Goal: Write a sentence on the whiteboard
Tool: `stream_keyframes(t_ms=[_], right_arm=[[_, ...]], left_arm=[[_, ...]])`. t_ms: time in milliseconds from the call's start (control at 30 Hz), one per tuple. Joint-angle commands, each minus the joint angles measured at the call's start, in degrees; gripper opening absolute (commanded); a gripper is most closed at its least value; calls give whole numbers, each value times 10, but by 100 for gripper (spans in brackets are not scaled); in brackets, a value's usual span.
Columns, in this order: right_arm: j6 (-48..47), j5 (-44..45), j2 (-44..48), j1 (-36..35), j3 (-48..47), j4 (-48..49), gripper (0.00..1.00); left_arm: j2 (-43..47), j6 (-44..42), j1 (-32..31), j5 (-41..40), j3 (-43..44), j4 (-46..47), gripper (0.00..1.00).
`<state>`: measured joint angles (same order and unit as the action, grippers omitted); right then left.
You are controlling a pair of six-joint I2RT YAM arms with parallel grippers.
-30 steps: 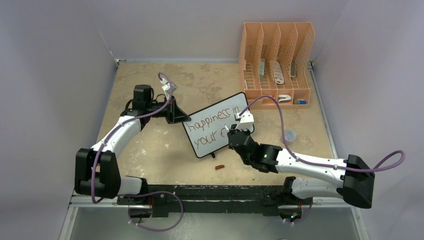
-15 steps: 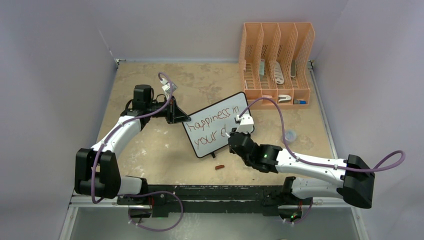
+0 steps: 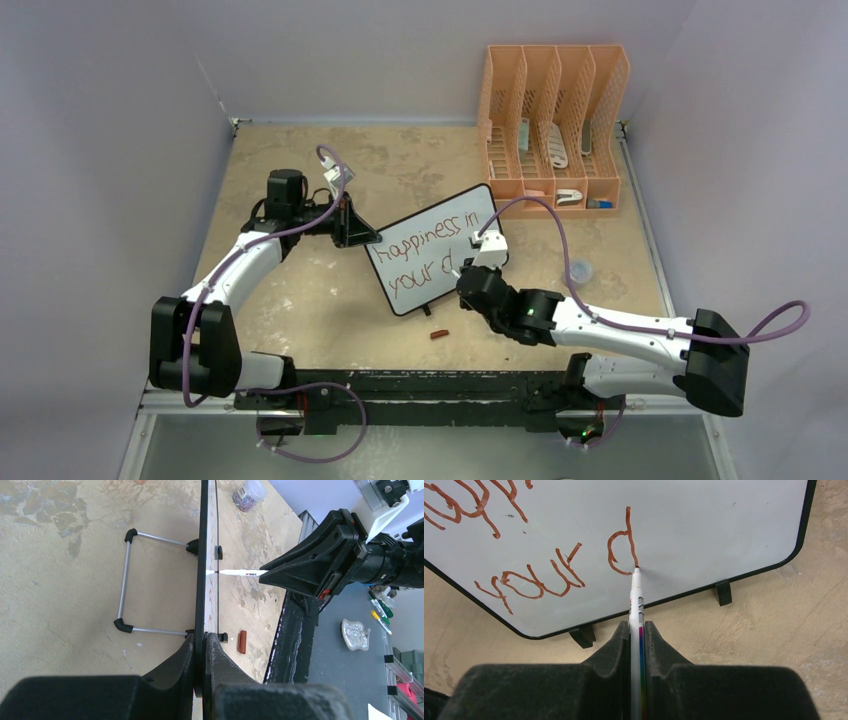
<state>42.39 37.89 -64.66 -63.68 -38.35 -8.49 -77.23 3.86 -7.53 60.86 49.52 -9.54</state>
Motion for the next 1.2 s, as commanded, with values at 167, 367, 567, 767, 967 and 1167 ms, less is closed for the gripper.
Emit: stream_keyframes(t_ms=[167, 367, 567, 767, 967, 1167], right_arm=[[-2, 16, 25, 3, -25, -1, 0], [-22, 26, 38, 3, -20, 24, 0], [-26, 33, 22, 3, -17, 45, 0], [-32, 47, 12, 4, -17, 56, 0], [-33, 47, 3, 5, -13, 65, 0], [-34, 54, 2, 7, -11, 66, 0]], left_arm=[[-13, -27, 1, -77, 0, -27, 0], [-13, -27, 1, -76, -1, -27, 0], [-14, -27, 1, -76, -1, -27, 0], [-14, -27, 1, -75, -1, -27, 0], [-15, -27, 1, -74, -1, -26, 0], [-13, -27, 1, -76, -1, -27, 0]])
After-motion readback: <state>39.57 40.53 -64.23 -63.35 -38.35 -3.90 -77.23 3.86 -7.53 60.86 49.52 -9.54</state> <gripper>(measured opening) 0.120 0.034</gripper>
